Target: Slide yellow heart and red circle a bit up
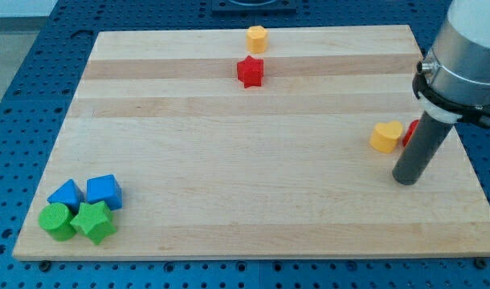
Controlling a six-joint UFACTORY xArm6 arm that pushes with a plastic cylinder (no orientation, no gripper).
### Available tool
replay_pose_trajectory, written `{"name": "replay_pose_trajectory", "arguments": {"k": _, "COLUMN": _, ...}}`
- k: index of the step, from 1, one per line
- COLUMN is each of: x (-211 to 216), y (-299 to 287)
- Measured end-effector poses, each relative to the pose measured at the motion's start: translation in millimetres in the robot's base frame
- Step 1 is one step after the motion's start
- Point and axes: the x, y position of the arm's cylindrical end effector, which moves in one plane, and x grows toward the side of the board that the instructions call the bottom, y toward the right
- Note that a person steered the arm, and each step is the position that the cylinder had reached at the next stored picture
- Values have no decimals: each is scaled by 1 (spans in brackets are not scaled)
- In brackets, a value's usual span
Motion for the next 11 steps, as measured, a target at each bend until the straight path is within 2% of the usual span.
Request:
{"name": "replay_pose_trajectory", "arguments": {"k": 1, "x": -17, "y": 3}}
{"name": "replay_pose_trajectory", "arguments": {"k": 11, "x": -60, "y": 4}}
